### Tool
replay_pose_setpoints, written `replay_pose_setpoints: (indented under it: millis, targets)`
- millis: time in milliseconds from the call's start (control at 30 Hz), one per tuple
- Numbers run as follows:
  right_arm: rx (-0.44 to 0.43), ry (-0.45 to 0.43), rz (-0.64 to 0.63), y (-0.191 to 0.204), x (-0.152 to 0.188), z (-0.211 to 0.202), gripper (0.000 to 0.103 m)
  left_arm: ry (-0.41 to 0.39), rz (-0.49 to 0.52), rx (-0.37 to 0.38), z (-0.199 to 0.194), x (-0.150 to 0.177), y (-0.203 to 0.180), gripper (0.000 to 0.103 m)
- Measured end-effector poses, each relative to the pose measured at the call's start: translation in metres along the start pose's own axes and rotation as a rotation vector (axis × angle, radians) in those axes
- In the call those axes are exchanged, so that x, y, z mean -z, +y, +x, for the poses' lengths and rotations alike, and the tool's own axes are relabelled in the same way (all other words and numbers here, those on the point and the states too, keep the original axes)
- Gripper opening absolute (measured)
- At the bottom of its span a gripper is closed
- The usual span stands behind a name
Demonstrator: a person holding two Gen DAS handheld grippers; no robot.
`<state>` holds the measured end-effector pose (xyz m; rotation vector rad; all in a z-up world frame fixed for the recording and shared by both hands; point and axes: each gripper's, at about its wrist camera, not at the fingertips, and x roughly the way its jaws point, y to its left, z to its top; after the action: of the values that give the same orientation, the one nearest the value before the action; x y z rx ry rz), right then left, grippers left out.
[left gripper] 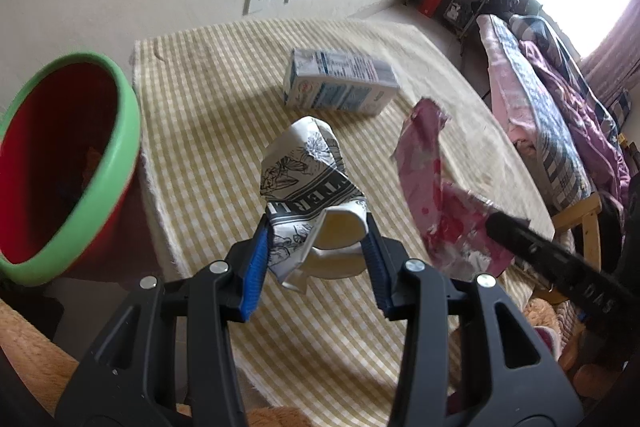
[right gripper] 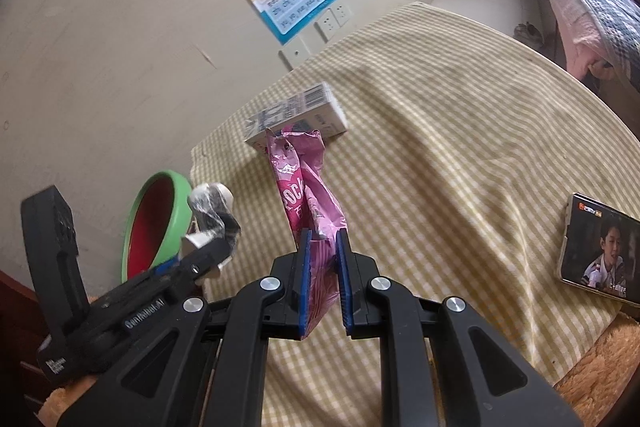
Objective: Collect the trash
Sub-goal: 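Carry the white paper and pink bag over the bin and open both tools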
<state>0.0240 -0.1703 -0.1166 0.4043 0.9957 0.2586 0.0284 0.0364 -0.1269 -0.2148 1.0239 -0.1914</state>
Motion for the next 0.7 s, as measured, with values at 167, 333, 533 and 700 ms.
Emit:
replay_pose_setpoints:
  millis: [167, 333, 533, 700]
  targets:
    - [-0.017, 0.013, -0.037, 0.018, -0.001, 0.005, 0.013, -0.069, -0.02, -0.029, -0.028, -0.012, 0.017, 0.042]
    - [-0.046, 0.038, -0.087, 0.042, -0.002, 0.016, 0.013, -0.129, -0.053, -0.092, -0.054, -0.022, 0.043, 0.042]
    - [-0.124, 0.052, -0.144, 0.083, -0.014, 0.029, 0.013, -0.197, -0.108, -0.23, -0.086, -0.042, 0.084, 0.042]
    - [-0.213, 0.061, -0.179, 0.126, -0.032, 0.043, 0.013, -0.204, -0.173, -0.32, -0.101, -0.054, 0.125, 0.042]
